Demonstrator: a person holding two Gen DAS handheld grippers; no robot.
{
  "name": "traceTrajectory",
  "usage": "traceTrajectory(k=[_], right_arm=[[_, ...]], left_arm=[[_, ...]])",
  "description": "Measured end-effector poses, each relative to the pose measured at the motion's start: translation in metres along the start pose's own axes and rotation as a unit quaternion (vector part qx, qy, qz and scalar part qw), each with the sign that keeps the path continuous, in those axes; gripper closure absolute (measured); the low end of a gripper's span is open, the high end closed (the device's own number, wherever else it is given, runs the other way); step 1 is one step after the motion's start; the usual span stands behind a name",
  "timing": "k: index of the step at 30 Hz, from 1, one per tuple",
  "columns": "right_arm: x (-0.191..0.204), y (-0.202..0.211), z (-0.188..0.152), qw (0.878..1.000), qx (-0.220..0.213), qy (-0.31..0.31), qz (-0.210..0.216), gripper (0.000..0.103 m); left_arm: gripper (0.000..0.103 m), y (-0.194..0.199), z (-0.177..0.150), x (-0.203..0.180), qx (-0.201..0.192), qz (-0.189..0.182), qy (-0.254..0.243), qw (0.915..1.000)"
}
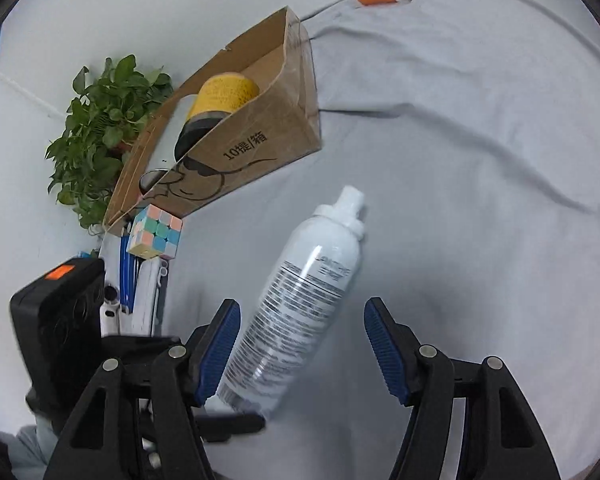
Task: Organize rigid objects
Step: 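Close both grippers around the white spray bottle on the table, then carry the white spray bottle into the box beside the canister, release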
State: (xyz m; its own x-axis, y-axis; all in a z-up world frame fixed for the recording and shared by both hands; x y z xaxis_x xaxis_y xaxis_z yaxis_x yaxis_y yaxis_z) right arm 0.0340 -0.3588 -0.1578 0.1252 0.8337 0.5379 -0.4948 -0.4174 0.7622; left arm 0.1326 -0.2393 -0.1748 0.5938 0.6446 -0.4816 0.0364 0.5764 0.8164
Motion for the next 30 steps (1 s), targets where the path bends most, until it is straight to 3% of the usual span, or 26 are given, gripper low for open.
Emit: traceTrajectory(k=[5,10,12,17,20,24,30], right_arm=[[0.017,-0.048,-0.011,1.0,-0.001,0.004,-0.02,0.051],[0.046,-0.032,0.011,0.997,-0.064,0.031,-0.011,0.054],[0.063,-0.015,0.03,0.994,-0.089,0.056,-0.006,0.055],[0.105,0.006,0.117,0.983,-0.125,0.133,0.009,0.055],[0.123,-0.009,0.171,0.979,-0.104,0.176,0.013,0.055],[0.126,-0.043,0.227,0.979,-0.063,0.189,0.039,0.057],[0.11,-0.096,0.262,0.981,-0.023,0.194,0.023,0.057]], left_arm=[[0.057,0.002,-0.002,-0.001,-0.017,0.024,0.018,0.9994],[0.058,0.034,0.013,-0.009,-0.074,0.035,0.013,0.9966],[0.058,0.053,0.029,-0.016,-0.101,0.043,0.002,0.9939],[0.058,0.094,0.092,-0.009,-0.18,0.056,0.007,0.9821],[0.058,0.103,0.132,0.011,-0.191,0.061,0.042,0.9787],[0.058,0.095,0.17,0.044,-0.174,0.061,0.087,0.9791],[0.059,0.067,0.198,0.071,-0.148,0.064,0.135,0.9777]])
Point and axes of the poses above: each gripper's, at about its wrist camera, not at the fingertips, and y roughly against the way its jaws point, x to its left, z to its top, the point moved 2 cm from there along -y, roughly the way its jaws point, and after that the axes turned 4 degrees about -x, right-handed, at the moved point
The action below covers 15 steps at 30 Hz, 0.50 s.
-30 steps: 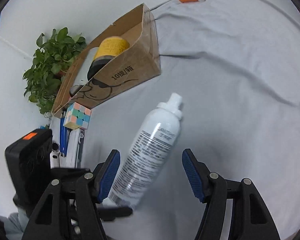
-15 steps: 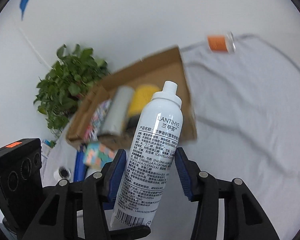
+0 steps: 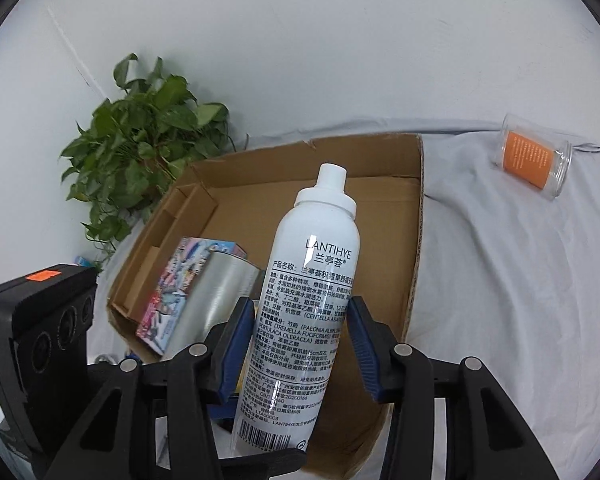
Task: Organize rigid objects
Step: 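Carry the white spray bottle into the box beside the canister, release, then reach both grippers to the blue stapler and grasp it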
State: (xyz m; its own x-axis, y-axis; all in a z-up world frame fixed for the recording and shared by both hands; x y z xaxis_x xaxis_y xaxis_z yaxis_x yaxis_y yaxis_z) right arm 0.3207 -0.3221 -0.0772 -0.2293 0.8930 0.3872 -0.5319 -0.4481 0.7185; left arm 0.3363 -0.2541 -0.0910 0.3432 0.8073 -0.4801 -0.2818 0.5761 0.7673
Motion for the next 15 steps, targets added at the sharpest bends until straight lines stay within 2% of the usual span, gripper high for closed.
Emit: traceTrajectory(k=[3,5,7,8,10,11,12,13,15], right_arm=[[-0.008,-0.011,0.0,0.999,0.003,0.008,-0.038,0.057],[-0.011,-0.01,0.0,0.999,0.009,0.006,-0.042,0.057],[-0.01,0.003,-0.006,0.998,-0.007,0.002,-0.059,0.043],[-0.007,0.012,-0.01,0.998,-0.017,0.002,-0.068,0.04],[0.006,0.035,-0.023,0.995,-0.041,0.002,-0.088,0.03],[0.02,0.046,-0.033,0.994,-0.057,0.005,-0.093,0.026],[0.037,0.055,-0.044,0.993,-0.073,0.009,-0.095,0.016],[0.062,0.063,-0.063,0.991,-0.093,0.018,-0.091,0.01],[0.102,0.062,-0.094,0.991,-0.107,0.042,-0.075,0.007]], left_arm=[[0.058,0.007,-0.004,-0.005,-0.008,-0.009,-0.005,0.9999],[0.058,0.025,-0.019,-0.011,-0.018,-0.013,-0.028,0.9994],[0.058,0.059,-0.043,-0.009,-0.048,-0.004,-0.053,0.9974],[0.055,0.077,-0.056,-0.004,-0.065,0.002,-0.061,0.996],[0.039,0.136,-0.083,0.035,-0.109,0.039,-0.066,0.9911],[0.023,0.168,-0.1,0.054,-0.145,0.077,-0.066,0.9843],[0.018,0.189,-0.11,0.068,-0.167,0.103,-0.063,0.9785],[0.018,0.211,-0.121,0.083,-0.19,0.133,-0.056,0.9712],[0.018,0.244,-0.14,0.113,-0.194,0.19,-0.044,0.9614]])
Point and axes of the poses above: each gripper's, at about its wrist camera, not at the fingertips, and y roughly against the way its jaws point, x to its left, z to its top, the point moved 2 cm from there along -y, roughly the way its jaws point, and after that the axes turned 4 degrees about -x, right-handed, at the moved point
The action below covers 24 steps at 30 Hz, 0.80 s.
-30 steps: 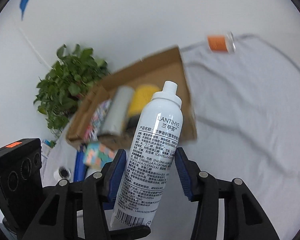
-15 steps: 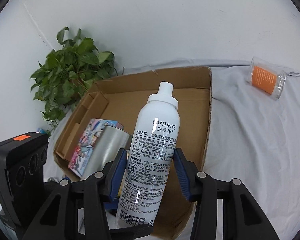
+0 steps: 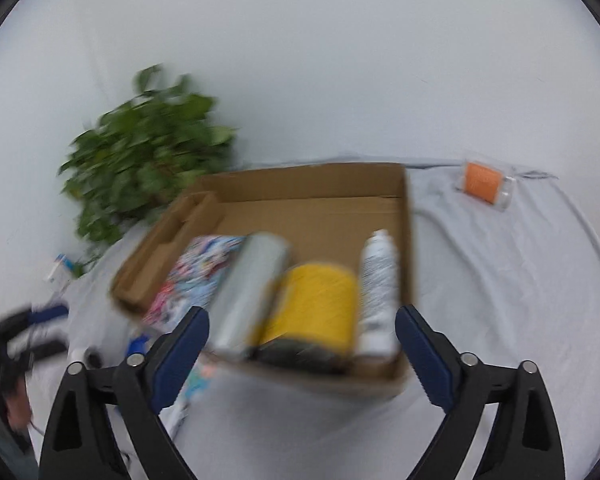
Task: Organize rigid objects
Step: 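Reach both grippers to the blue stapler and grasp it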
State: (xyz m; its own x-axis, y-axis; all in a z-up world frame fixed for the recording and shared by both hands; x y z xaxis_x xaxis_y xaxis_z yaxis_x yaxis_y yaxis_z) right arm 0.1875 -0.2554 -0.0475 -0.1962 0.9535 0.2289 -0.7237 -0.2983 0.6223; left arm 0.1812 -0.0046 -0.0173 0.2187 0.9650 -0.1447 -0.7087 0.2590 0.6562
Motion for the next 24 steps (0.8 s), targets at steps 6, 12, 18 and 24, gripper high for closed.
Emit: traceTrajectory(k=[6,12,18,24], right_arm=[[0.123,-0.036,-0.099,0.995,0.069,0.032,0.057,0.007],[0.162,-0.073,-0.15,0.991,0.129,0.011,0.025,0.012],[0.171,-0.048,-0.146,0.995,0.085,0.039,0.034,0.017],[0.176,-0.037,-0.148,0.992,0.095,0.05,0.069,0.032]], left_arm=[[0.019,0.014,-0.044,0.051,0.056,-0.02,0.048,0.9971],[0.022,-0.04,-0.091,0.046,0.1,-0.092,0.085,0.987],[0.042,-0.084,-0.105,0.064,0.123,-0.13,0.12,0.9765],[0.058,-0.089,-0.11,0.052,0.144,-0.192,0.116,0.9638]])
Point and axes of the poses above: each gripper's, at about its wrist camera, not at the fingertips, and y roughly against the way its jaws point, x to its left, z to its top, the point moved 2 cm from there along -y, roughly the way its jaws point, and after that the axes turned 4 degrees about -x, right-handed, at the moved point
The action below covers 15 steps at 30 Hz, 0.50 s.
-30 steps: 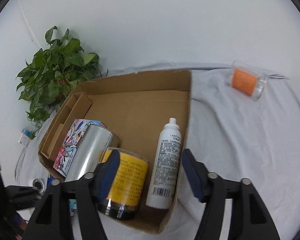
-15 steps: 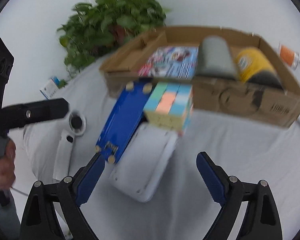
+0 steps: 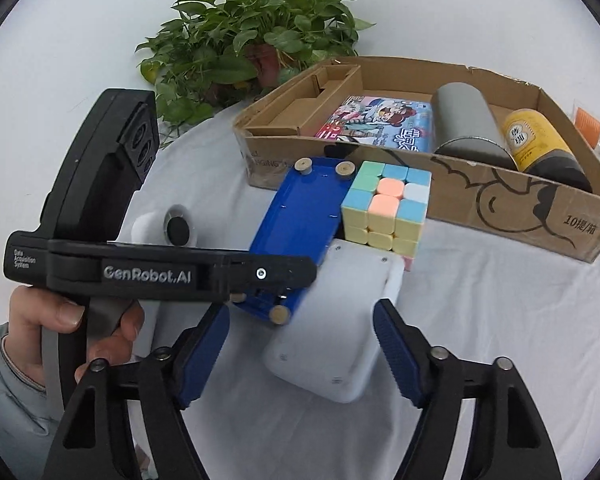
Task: Organize rigid objects
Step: 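Reach both grippers to the blue stapler and grasp it, then lift the blue stapler and turn it upright between both grippers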
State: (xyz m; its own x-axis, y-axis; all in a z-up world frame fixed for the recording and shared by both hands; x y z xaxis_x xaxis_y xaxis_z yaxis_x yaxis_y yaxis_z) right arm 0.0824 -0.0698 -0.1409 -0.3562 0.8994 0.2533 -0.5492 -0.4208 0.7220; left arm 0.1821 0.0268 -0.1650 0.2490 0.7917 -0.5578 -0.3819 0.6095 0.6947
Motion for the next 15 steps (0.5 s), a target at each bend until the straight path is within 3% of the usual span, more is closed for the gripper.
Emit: traceTrajectory(k=[5,11,15], right_arm=[[-0.011,0.006,-0.008,0.999,0.008,0.017,-0.032,0.031],[0.01,-0.008,0.003,0.994,-0.01,0.078,-0.073,0.03],[0.034,-0.034,0.003,0.989,0.007,0.12,-0.086,0.032]], left_arm=[[0.058,-0.002,-0.008,-0.015,-0.004,-0.048,0.004,0.9988],[0.058,0.037,-0.007,0.015,-0.077,-0.013,0.061,0.9951],[0.058,0.066,-0.011,0.023,-0.104,0.024,0.056,0.9927]])
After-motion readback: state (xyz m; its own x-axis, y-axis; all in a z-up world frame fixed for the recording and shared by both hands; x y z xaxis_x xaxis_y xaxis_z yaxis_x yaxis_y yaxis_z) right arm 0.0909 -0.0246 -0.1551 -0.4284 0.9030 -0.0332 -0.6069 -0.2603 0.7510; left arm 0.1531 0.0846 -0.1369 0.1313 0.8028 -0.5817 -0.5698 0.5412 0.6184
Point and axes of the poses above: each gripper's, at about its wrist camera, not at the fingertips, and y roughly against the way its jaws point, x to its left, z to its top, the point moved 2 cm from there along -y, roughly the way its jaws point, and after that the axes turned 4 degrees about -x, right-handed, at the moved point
